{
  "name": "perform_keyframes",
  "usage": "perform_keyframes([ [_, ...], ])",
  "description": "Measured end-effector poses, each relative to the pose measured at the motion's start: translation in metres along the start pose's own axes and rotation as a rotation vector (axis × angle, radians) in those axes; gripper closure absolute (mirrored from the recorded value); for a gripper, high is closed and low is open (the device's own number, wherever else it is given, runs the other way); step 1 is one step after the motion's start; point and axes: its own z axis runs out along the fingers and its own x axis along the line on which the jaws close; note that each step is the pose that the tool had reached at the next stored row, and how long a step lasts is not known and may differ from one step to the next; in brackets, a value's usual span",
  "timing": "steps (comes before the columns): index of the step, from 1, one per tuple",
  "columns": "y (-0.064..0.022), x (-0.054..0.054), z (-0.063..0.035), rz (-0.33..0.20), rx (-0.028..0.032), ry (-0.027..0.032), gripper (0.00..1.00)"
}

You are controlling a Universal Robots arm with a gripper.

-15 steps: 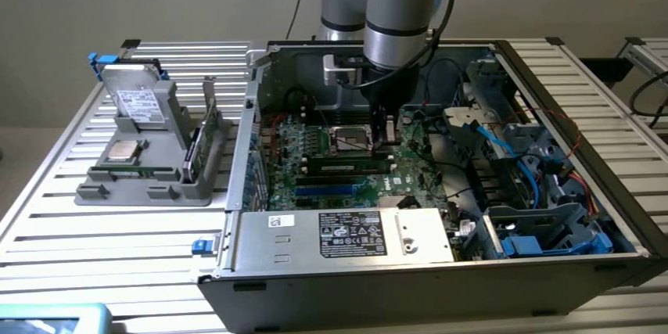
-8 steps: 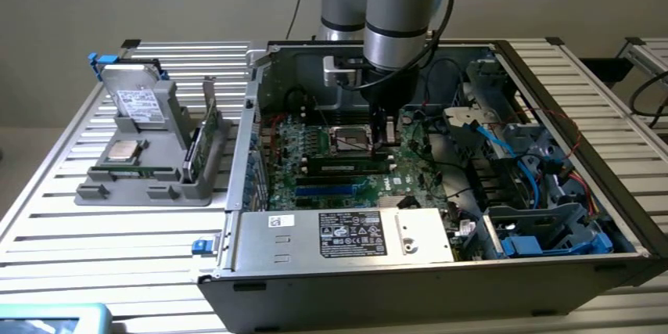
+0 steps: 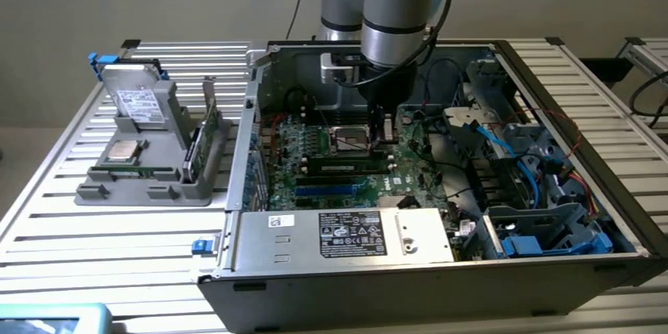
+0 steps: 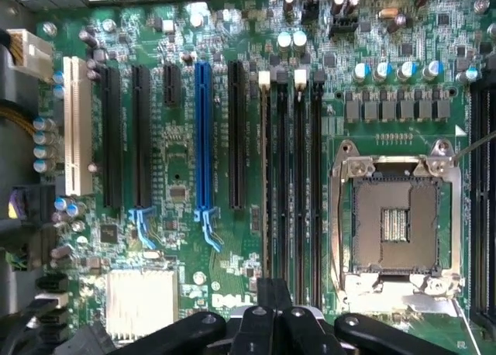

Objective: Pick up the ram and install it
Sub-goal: 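Press down the ram until it locks into place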

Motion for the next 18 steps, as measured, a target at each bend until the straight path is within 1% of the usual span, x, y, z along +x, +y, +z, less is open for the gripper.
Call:
perform_keyframes([
  [2, 0.0073, 0.001, -0.0056, 0.000, -0.0001, -0.0001, 0.89],
  [5, 0.0208, 0.002, -0.0094, 0.000, -0.0002, 0.0002, 0.89],
  [11, 0.0479, 0.003, -0.0102, 0.000, -0.0002, 0.0001, 0.89],
  [12, 0.0512, 0.003, -0.0101, 0.000, -0.0002, 0.0001, 0.89],
  [13, 0.0534, 0.003, -0.0097, 0.000, -0.0001, -0.0002, 0.89],
  [16, 0.0558, 0.003, -0.0055, 0.000, -0.0001, 0.0005, 0.89],
  [18, 0.0579, 0.003, -0.0024, 0.000, -0.0001, 0.0024, 0.89],
])
